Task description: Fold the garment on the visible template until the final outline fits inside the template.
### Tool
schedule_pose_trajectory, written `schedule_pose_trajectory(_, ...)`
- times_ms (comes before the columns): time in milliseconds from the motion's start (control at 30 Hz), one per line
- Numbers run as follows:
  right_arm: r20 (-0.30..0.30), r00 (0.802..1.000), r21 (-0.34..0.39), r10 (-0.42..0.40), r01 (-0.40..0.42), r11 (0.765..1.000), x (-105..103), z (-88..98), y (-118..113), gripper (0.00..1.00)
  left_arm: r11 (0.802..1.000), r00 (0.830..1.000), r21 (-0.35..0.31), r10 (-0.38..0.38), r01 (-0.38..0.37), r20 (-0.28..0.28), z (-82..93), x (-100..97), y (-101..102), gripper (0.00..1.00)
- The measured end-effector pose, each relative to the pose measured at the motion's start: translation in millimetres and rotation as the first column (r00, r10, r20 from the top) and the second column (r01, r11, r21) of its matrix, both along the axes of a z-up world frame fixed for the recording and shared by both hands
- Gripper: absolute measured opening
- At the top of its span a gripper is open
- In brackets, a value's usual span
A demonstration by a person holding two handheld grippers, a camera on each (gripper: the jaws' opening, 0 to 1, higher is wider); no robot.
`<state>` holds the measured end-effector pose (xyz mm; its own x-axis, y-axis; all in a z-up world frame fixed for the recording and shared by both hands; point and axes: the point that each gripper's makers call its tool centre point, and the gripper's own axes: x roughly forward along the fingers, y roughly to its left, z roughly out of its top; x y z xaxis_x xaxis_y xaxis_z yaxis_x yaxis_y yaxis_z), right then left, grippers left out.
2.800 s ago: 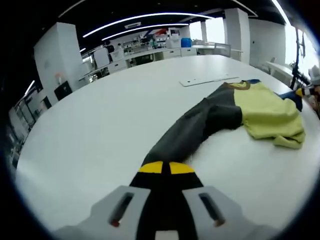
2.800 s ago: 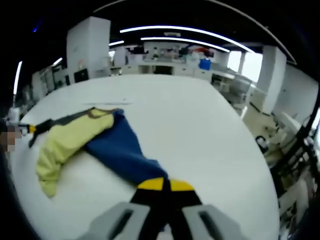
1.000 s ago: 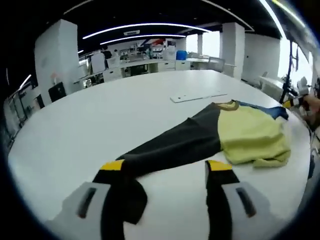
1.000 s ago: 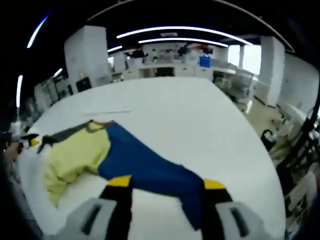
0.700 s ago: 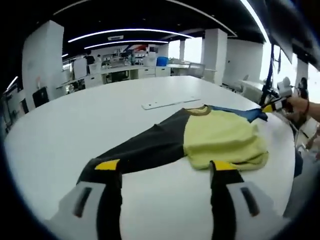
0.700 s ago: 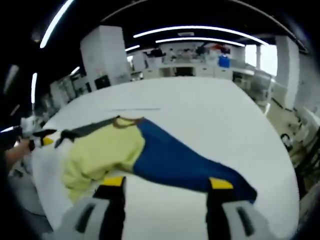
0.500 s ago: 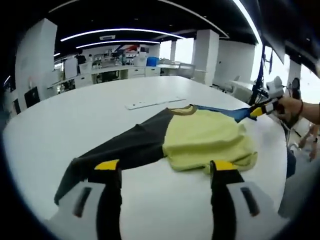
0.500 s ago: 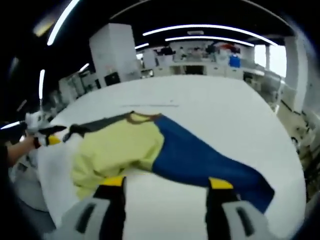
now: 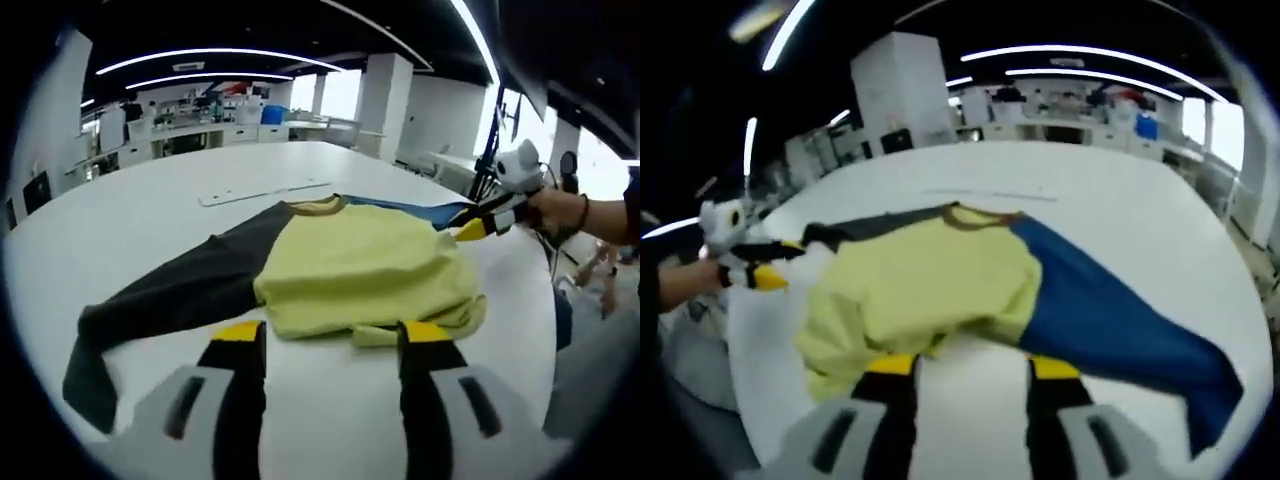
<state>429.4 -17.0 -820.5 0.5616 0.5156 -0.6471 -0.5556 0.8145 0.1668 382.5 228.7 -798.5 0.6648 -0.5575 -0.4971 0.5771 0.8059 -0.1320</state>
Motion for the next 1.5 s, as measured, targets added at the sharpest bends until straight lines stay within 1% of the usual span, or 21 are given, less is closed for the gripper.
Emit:
schedule_pose_trajectory(100, -0.004, 1.0, 0.006, 0.012, -0.012, 1.0, 1, -4.7, 8, 0.31, 1.0, 1.0, 0.005, -0.019, 0.019, -0.012, -5.8, 0.2, -5, 0.4)
schedule_pose_trajectory(167, -0.008, 0.999, 0.006, 0.031, -0.031, 0.999, 0, -7.5, 13, 0.25, 0.999, 0.999, 0.011, -0.04, 0.04, -0.017, -11.0, 0.7, -9, 0.36)
schedule_pose_trajectory(233, -0.008, 0.999, 0.004, 0.039, -0.039, 0.999, 0, -9.9, 16, 0.2, 0.998, 0.998, 0.013, -0.058, 0.058, -0.024, -12.6, -0.1, -16, 0.31)
schedule_pose_trajectory(300, -0.007, 0.999, 0.0, 0.045, -0.045, 0.999, 0, -13.3, 18, 0.19, 0.997, 0.997, 0.011, -0.073, 0.074, -0.03, -13.8, -1.0, -23, 0.28)
schedule_pose_trajectory(433, -0.01, 0.998, 0.004, 0.055, -0.055, 0.998, 1, -18.0, 24, 0.15, 0.995, 0.995, 0.026, -0.096, 0.097, -0.029, -21.5, 0.1, -25, 0.21)
schedule_pose_trajectory(500, -0.011, 0.998, 0.008, 0.065, -0.065, 0.998, 2, -20.0, 29, 0.12, 0.993, 0.994, 0.034, -0.109, 0.11, -0.025, -21.4, 0.7, -29, 0.2)
schedule_pose_trajectory(600, -0.017, 0.997, 0.008, 0.072, -0.071, 0.997, 2, -24.0, 32, 0.08, 0.993, 0.993, 0.017, -0.113, 0.114, -0.031, -23.5, 2.4, -30, 0.17)
schedule_pose_trajectory(733, -0.03, 0.997, 0.016, 0.077, -0.076, 0.997, -3, -22.6, 39, 0.01, 0.993, 0.992, 0.008, -0.116, 0.116, -0.044, -25.7, 1.6, -34, 0.14)
schedule_pose_trajectory(800, -0.021, 0.997, 0.011, 0.072, -0.072, 0.997, -1, -23.1, 38, 0.0, 0.993, 0.992, 0.004, -0.117, 0.117, -0.053, -27.6, 0.4, -36, 0.13)
schedule_pose_trajectory(933, -0.022, 0.998, 0.013, 0.063, -0.063, 0.998, 1, -23.8, 37, 0.0, 0.994, 0.99, -0.009, -0.11, 0.11, -0.093, -31.8, -0.9, -36, 0.09)
schedule_pose_trajectory(1000, -0.02, 0.998, 0.01, 0.063, -0.063, 0.998, 1, -24.2, 36, 0.0, 0.994, 0.984, -0.023, -0.112, 0.11, -0.135, -35.4, -5.2, -38, 0.03)
schedule_pose_trajectory(1067, -0.019, 0.998, 0.009, 0.061, -0.061, 0.998, 1, -24.1, 36, 0.0, 0.995, 0.987, -0.027, -0.1, 0.097, -0.125, -34.0, -3.3, -37, 0.03)
schedule_pose_trajectory(1167, -0.014, 0.998, 0.002, 0.055, -0.055, 0.999, 2, -23.2, 35, 0.0, 0.997, 0.986, -0.031, -0.08, 0.076, -0.146, -34.8, -3.2, -35, 0.01)
schedule_pose_trajectory(1333, 0.002, 0.998, -0.007, 0.056, -0.056, 0.998, -2, -16.3, 33, 0.0, 0.998, 0.987, -0.032, -0.065, 0.061, -0.145, -27.9, -5.3, -29, 0.01)
schedule_pose_trajectory(1433, 0.006, 0.999, -0.008, 0.052, -0.051, 0.999, -7, -10.9, 31, 0.0, 0.998, 0.989, -0.032, -0.054, 0.05, -0.136, -19.1, -9.0, -25, 0.01)
schedule_pose_trajectory(1500, 0.014, 0.999, -0.007, 0.049, -0.049, 0.999, -8, -7.1, 27, 0.0, 0.999, 0.991, -0.038, -0.041, 0.037, -0.124, -9.2, -13.1, -24, 0.01)
